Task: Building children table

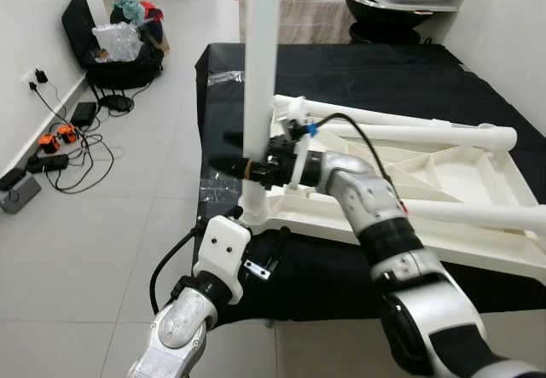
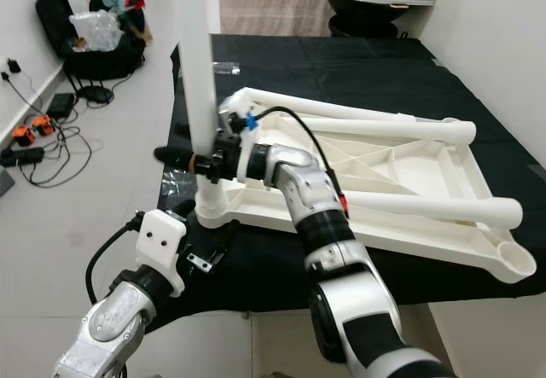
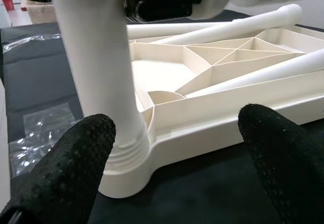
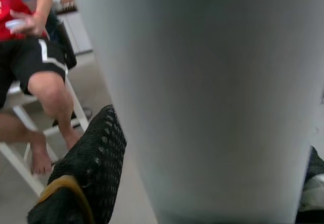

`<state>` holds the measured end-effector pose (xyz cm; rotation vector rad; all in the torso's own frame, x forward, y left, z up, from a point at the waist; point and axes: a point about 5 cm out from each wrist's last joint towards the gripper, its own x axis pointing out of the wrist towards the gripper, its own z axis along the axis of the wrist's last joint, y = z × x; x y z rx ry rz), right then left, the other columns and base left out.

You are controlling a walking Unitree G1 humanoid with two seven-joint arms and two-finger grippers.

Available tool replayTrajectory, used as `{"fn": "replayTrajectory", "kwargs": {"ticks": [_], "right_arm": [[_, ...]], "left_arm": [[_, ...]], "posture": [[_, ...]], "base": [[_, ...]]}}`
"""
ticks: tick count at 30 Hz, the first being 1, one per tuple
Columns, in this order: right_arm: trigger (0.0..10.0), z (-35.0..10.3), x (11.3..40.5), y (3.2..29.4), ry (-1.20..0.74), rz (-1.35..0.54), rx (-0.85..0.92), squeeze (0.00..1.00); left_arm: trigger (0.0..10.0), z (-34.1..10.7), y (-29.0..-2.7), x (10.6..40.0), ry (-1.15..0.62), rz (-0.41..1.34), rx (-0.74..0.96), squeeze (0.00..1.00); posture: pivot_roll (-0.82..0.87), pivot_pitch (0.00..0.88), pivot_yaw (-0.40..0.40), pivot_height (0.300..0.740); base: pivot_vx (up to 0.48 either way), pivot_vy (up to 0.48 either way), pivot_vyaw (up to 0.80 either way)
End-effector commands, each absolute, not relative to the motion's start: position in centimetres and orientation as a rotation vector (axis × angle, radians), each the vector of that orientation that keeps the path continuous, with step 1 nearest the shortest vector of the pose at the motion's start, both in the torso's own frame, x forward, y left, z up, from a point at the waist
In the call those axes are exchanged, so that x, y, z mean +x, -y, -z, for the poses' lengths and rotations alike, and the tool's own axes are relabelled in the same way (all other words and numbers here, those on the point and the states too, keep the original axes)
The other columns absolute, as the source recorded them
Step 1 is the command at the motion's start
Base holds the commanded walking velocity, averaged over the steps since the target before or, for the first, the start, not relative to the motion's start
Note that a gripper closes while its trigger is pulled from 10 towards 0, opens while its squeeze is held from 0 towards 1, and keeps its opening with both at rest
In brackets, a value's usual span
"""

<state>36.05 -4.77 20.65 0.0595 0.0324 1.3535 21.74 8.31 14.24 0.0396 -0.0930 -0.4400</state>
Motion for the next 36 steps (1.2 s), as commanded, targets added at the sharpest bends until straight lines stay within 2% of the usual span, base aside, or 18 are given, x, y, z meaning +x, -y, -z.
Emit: {"fn": "replayTrajectory", "kwargs": {"ticks": [1, 2, 8, 10, 13, 14, 15, 18, 23, 27, 28, 30, 31, 36], "right_arm": [[5.7, -20.5, 36.2, 4.2, -0.044, -1.353, 0.034, 0.0], [0.0, -20.8, 36.5, 4.2, -0.033, -1.328, 0.039, 0.0], [0.0, -21.5, 37.2, 4.0, 0.019, -1.225, 0.062, 0.0], [0.0, -21.7, 38.0, 4.3, 0.035, -1.048, 0.065, 0.0], [0.0, -21.7, 38.6, 4.4, 0.043, -0.937, 0.033, 0.0], [0.0, -21.7, 39.4, 4.9, 0.03, -0.755, 0.018, 0.0], [0.0, -21.7, 39.4, 4.9, 0.03, -0.755, 0.018, 0.0], [0.0, -21.7, 40.7, 7.9, 0.017, -0.149, 0.008, 0.0], [0.0, -21.7, 39.9, 8.1, 0.04, 0.036, 0.079, 0.0], [0.0, -21.5, 39.2, 7.1, 0.034, 0.055, 0.111, 0.0], [10.0, -21.5, 39.1, 6.6, 0.035, 0.058, 0.11, 0.0], [10.0, -21.5, 39.0, 5.9, 0.035, 0.03, 0.121, 0.0], [10.0, -21.8, 38.9, 5.0, 0.069, -0.025, 0.18, 1.0], [10.0, -22.6, 39.2, 5.3, 0.125, -0.051, 0.172, 1.0]], "left_arm": [[10.0, -14.2, -8.2, 21.6, 0.086, 0.438, 0.035, 0.0], [10.0, -14.3, -8.2, 21.6, 0.085, 0.438, 0.034, 0.0], [10.0, -14.3, -8.2, 21.5, 0.082, 0.437, 0.032, 0.0], [10.0, -14.2, -8.2, 21.6, 0.08, 0.437, 0.031, 0.0], [10.0, -14.2, -8.2, 21.6, 0.079, 0.439, 0.031, 0.0], [10.0, -14.2, -8.2, 21.6, 0.079, 0.44, 0.032, 0.0], [10.0, -14.2, -8.2, 21.6, 0.079, 0.44, 0.032, 0.0], [10.0, -14.1, -8.2, 21.7, 0.079, 0.439, 0.034, 0.0], [10.0, -14.1, -8.1, 21.7, 0.081, 0.437, 0.037, 0.0], [10.0, -14.0, -8.1, 21.7, 0.081, 0.437, 0.038, 0.0], [10.0, -14.0, -8.1, 21.7, 0.082, 0.437, 0.038, 0.0], [10.0, -14.0, -8.1, 21.7, 0.082, 0.437, 0.038, 0.0], [10.0, -14.0, -8.1, 21.8, 0.08, 0.438, 0.037, 0.0], [10.0, -14.0, -8.1, 21.8, 0.08, 0.438, 0.035, 0.0]], "posture": [[0.07, 0.071, -0.102, 0.74], [0.07, 0.076, -0.105, 0.74], [0.08, 0.081, -0.103, 0.74], [0.07, 0.081, -0.101, 0.74], [0.07, 0.079, -0.101, 0.74], [0.07, 0.075, -0.101, 0.74], [0.07, 0.075, -0.101, 0.74], [0.06, 0.061, -0.102, 0.74], [0.07, 0.052, -0.108, 0.74], [0.07, 0.052, -0.108, 0.74], [0.07, 0.048, -0.104, 0.74], [0.07, 0.048, -0.104, 0.74], [0.06, 0.048, -0.1, 0.74], [0.06, 0.049, -0.101, 0.74]], "base": [[0.0, 0.0, 0.0], [0.0, 0.0, 0.0], [0.0, 0.0, 0.0], [0.0, 0.0, 0.0], [0.0, 0.0, 0.0], [0.0, 0.0, 0.0], [0.0, 0.0, 0.0], [0.0, 0.0, 0.0], [0.0, 0.0, 0.0], [0.0, 0.0, 0.0], [0.0, 0.0, 0.0], [0.0, 0.0, 0.0], [0.0, 0.0, 0.0], [0.0, 0.0, 0.0]]}}
